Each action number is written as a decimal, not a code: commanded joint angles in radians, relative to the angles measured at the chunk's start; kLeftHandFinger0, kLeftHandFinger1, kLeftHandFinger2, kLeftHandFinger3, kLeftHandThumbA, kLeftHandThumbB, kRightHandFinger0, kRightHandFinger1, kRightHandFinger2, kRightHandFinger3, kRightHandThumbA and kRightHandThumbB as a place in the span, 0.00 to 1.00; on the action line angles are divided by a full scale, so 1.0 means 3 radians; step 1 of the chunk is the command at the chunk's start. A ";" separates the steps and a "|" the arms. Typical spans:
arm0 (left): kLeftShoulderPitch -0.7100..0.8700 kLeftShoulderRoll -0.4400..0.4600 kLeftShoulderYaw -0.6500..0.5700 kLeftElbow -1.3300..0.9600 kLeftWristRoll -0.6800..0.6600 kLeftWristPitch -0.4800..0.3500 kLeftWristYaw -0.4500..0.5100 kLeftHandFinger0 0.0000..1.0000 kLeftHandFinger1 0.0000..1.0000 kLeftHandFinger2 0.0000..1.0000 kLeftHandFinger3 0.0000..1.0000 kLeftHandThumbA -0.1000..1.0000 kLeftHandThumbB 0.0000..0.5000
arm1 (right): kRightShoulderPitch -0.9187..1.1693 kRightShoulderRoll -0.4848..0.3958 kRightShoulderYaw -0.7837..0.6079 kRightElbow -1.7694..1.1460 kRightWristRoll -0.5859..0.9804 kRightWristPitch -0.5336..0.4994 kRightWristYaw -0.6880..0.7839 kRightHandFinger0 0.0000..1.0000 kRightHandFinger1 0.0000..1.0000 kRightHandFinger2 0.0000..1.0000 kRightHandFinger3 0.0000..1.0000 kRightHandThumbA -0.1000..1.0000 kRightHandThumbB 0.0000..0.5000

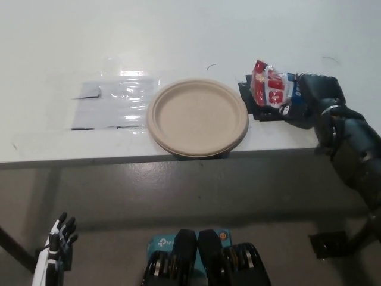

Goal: The robot picks up a small bag of sunflower seeds on the right hand side and take it to the empty plate on the left hand side then pours some sunflower seeds on to the plate.

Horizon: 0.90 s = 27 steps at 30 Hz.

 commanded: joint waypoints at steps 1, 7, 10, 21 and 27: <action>-0.0019 0.0046 0.0008 -0.0091 -0.0020 -0.0104 -0.0020 1.00 1.00 1.00 1.00 1.00 0.27 | 0.0235 0.0007 -0.0271 0.0097 0.0413 -0.0327 0.0403 0.00 0.08 0.33 0.34 0.82 0.00; -0.0055 0.0059 0.0021 -0.0064 -0.0005 -0.0119 -0.0010 1.00 1.00 1.00 1.00 1.00 0.29 | 0.0188 0.0037 -0.0905 0.0101 0.0895 -0.0374 0.0685 0.03 0.37 0.64 0.54 0.88 0.07; -0.0069 0.0050 0.0022 -0.0071 -0.0021 -0.0109 -0.0012 1.00 1.00 1.00 1.00 1.00 0.29 | 0.0118 0.0059 -0.1175 0.0089 0.1094 -0.0308 0.0832 0.00 0.19 0.49 0.41 0.86 0.08; -0.0134 0.0058 0.0040 -0.0082 -0.0036 -0.0088 -0.0012 1.00 1.00 1.00 1.00 1.00 0.24 | -0.0073 0.0112 -0.1311 0.0033 0.1157 -0.0378 0.1045 0.01 0.15 0.47 0.41 0.86 0.11; -0.0165 0.0073 0.0047 -0.0060 -0.0037 -0.0091 -0.0017 1.00 1.00 1.00 1.00 1.00 0.27 | -0.0087 0.0097 -0.1302 0.0049 0.1239 -0.0295 0.1091 0.00 0.05 0.39 0.30 0.83 0.07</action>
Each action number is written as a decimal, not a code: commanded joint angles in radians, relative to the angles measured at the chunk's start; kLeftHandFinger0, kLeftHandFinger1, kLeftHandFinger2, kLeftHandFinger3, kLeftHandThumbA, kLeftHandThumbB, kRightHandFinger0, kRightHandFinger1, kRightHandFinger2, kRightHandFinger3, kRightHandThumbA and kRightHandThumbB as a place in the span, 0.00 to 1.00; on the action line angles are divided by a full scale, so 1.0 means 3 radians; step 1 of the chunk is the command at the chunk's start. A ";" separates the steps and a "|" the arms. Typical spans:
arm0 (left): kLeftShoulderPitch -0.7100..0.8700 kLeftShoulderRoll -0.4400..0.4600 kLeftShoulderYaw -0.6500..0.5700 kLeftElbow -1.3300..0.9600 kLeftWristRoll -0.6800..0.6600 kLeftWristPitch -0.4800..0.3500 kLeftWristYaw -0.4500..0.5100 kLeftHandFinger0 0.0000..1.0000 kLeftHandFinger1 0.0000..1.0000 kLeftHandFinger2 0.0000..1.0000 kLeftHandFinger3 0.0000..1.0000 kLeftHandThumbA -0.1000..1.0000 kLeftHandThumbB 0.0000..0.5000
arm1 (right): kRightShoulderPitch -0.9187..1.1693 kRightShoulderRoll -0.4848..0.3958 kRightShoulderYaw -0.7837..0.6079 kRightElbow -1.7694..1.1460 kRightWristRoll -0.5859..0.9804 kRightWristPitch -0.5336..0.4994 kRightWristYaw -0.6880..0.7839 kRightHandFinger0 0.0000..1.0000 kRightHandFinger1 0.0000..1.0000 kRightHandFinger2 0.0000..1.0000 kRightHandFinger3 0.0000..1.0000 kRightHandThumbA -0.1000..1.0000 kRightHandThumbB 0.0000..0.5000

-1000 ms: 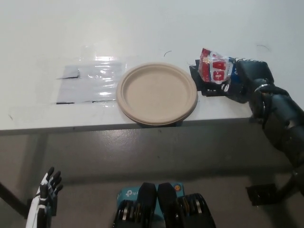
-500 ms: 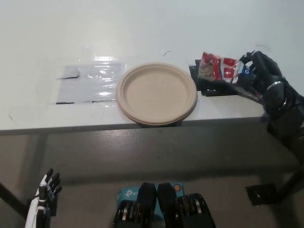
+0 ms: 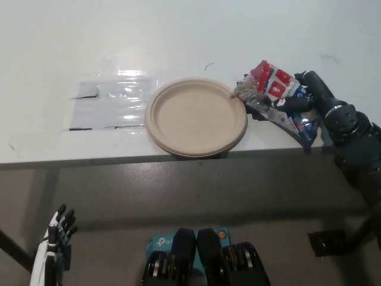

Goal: The robot picks up a small bag of sunflower seeds on the right hand side and take it to the empty plate on the left hand side then pours some sunflower seeds on to the plate.

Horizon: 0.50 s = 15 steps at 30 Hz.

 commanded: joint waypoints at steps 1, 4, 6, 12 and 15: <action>-0.0044 0.0064 0.0025 -0.0059 -0.0038 -0.0090 -0.0019 1.00 1.00 1.00 1.00 1.00 0.27 | -0.0093 0.0023 -0.0003 0.0061 0.0159 0.0082 0.0298 0.00 0.10 0.43 0.33 0.83 0.07; -0.0039 0.0063 0.0027 -0.0066 -0.0051 -0.0092 -0.0023 1.00 1.00 1.00 1.00 1.00 0.29 | -0.0084 0.0010 0.0035 0.0055 0.0156 0.0070 0.0277 0.00 0.17 0.51 0.41 0.84 0.07; -0.0034 0.0067 0.0024 -0.0068 -0.0036 -0.0091 -0.0020 1.00 1.00 1.00 1.00 1.00 0.29 | -0.0078 0.0002 0.0060 0.0054 0.0147 0.0066 0.0250 0.00 0.16 0.51 0.43 0.86 0.09; -0.0025 0.0068 0.0018 -0.0087 -0.0047 -0.0084 -0.0030 1.00 1.00 1.00 1.00 1.00 0.28 | -0.0060 -0.0005 0.0021 0.0047 0.0240 -0.0027 0.0225 0.00 0.22 0.56 0.51 0.84 0.07; -0.0019 0.0065 0.0014 -0.0090 -0.0047 -0.0084 -0.0029 1.00 1.00 1.00 1.00 1.00 0.27 | -0.0054 -0.0008 0.0006 0.0032 0.0283 -0.0099 0.0228 0.00 0.29 0.63 0.57 0.85 0.12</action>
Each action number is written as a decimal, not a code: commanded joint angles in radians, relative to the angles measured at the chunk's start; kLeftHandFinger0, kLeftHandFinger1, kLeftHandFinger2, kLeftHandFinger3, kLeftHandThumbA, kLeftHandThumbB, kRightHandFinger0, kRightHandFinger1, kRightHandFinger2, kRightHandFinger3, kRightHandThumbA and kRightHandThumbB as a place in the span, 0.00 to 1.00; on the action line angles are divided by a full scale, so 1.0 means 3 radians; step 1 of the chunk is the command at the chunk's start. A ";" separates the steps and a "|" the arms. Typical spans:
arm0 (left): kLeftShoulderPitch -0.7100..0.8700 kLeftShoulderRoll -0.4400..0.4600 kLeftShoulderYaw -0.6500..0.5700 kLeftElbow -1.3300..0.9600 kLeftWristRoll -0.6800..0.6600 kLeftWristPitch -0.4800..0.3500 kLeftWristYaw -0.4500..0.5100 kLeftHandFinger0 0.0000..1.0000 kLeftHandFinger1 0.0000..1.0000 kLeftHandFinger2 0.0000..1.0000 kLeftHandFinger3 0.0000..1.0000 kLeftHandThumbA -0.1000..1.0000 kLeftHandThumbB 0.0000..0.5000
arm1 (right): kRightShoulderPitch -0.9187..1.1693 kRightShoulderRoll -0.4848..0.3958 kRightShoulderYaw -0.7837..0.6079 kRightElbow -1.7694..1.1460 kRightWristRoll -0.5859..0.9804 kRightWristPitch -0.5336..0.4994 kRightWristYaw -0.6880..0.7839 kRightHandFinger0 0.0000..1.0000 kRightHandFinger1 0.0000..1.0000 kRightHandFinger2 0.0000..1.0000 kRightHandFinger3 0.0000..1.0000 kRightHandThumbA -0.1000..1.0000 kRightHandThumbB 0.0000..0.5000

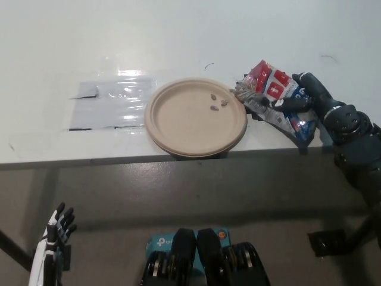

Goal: The robot picks up a small bag of sunflower seeds on the right hand side and take it to the empty plate on the left hand side then pours some sunflower seeds on to the plate.

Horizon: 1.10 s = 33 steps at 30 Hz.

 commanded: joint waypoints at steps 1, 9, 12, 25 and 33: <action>-0.0004 0.0053 0.0006 -0.0089 -0.0026 -0.0090 -0.0031 1.00 1.00 1.00 1.00 1.00 0.27 | -0.0049 -0.0003 -0.0019 0.0021 0.0135 -0.0084 0.0141 0.01 0.31 0.64 0.58 0.85 0.13; -0.0016 0.0064 0.0005 -0.0090 -0.0025 -0.0055 -0.0030 1.00 1.00 1.00 1.00 1.00 0.31 | -0.0135 -0.0018 0.0085 -0.0061 0.0084 -0.0246 0.0141 0.00 0.35 0.68 0.62 0.83 0.09; -0.0010 0.0063 0.0000 -0.0081 -0.0043 -0.0044 -0.0042 1.00 1.00 1.00 1.00 1.00 0.32 | -0.0187 -0.0019 0.0182 -0.0104 0.0017 -0.0324 0.0121 0.01 0.36 0.67 0.60 0.86 0.10; -0.0032 0.0075 -0.0016 -0.0071 -0.0071 -0.0029 -0.0069 1.00 1.00 1.00 1.00 1.00 0.39 | -0.0252 -0.0025 0.0625 -0.0377 -0.0189 -0.0491 0.0075 0.06 0.46 0.72 0.58 0.87 0.21; -0.0071 0.0117 -0.0031 -0.0061 -0.0028 -0.0011 -0.0062 1.00 1.00 1.00 1.00 1.00 0.44 | -0.0291 -0.0118 0.0823 -0.0431 -0.0331 -0.0554 0.0002 0.12 0.54 0.77 0.64 0.87 0.15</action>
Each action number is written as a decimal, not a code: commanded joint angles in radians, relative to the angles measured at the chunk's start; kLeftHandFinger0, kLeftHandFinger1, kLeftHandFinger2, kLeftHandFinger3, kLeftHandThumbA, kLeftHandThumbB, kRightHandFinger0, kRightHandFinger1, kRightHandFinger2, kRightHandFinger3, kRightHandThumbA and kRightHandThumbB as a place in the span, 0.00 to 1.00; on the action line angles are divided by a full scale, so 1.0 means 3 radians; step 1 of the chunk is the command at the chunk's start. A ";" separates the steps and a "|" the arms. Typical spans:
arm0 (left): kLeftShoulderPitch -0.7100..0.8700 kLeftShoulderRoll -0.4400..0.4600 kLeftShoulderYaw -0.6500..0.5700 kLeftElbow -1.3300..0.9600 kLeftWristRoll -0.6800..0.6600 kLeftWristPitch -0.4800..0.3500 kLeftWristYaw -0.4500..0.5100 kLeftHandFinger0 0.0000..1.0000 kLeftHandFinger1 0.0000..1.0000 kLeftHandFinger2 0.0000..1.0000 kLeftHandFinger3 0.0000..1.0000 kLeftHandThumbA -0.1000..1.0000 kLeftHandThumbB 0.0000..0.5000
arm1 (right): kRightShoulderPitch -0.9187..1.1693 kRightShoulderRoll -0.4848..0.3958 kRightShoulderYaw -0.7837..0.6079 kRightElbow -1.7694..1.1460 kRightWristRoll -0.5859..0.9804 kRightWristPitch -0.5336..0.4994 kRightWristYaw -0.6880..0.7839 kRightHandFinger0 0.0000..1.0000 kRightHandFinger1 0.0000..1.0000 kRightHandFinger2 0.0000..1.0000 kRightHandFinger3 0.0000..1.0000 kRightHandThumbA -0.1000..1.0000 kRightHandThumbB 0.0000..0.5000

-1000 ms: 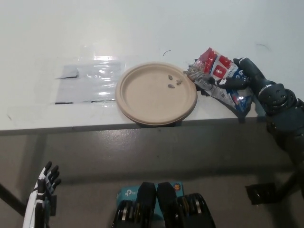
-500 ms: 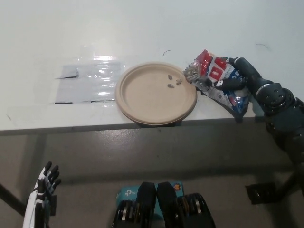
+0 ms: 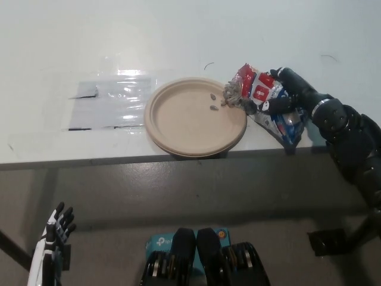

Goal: The robot picks up a small bag of sunflower seeds on the right hand side and take it to the empty plate on the left hand side then pours some sunflower seeds on to the plate.

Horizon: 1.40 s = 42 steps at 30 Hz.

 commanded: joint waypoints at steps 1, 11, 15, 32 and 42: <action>-0.0048 0.0077 -0.0019 -0.0053 -0.0002 -0.0031 -0.0065 1.00 1.00 1.00 1.00 1.00 0.43 | -0.0280 -0.0087 0.0096 -0.0124 -0.0136 -0.0211 -0.0051 0.13 0.54 0.77 0.65 0.88 0.16; -0.0087 0.0119 -0.0058 -0.0033 0.0007 -0.0052 -0.0094 1.00 1.00 1.00 1.00 1.00 0.38 | -0.0241 -0.0230 0.0428 -0.0350 -0.0465 -0.0295 -0.0130 0.12 0.52 0.77 0.71 0.87 0.14; -0.0109 0.0137 -0.0067 -0.0026 0.0041 -0.0056 -0.0101 1.00 1.00 1.00 1.00 1.00 0.39 | -0.0229 -0.0279 0.0579 -0.0503 -0.0631 -0.0258 -0.0191 0.17 0.55 0.80 0.71 0.85 0.13; -0.0152 0.0177 -0.0108 -0.0091 0.0077 0.0041 -0.0165 1.00 1.00 1.00 1.00 1.00 0.44 | -0.0182 -0.0385 0.0867 -0.0807 -0.1143 -0.0261 -0.0624 0.01 0.38 0.59 0.35 0.86 0.18; -0.0180 0.0211 -0.0125 -0.0055 0.0109 0.0024 -0.0163 1.00 1.00 1.00 1.00 1.00 0.46 | -0.0172 -0.0402 0.0988 -0.0822 -0.1422 -0.0286 -0.0867 0.00 0.31 0.53 0.26 0.85 0.22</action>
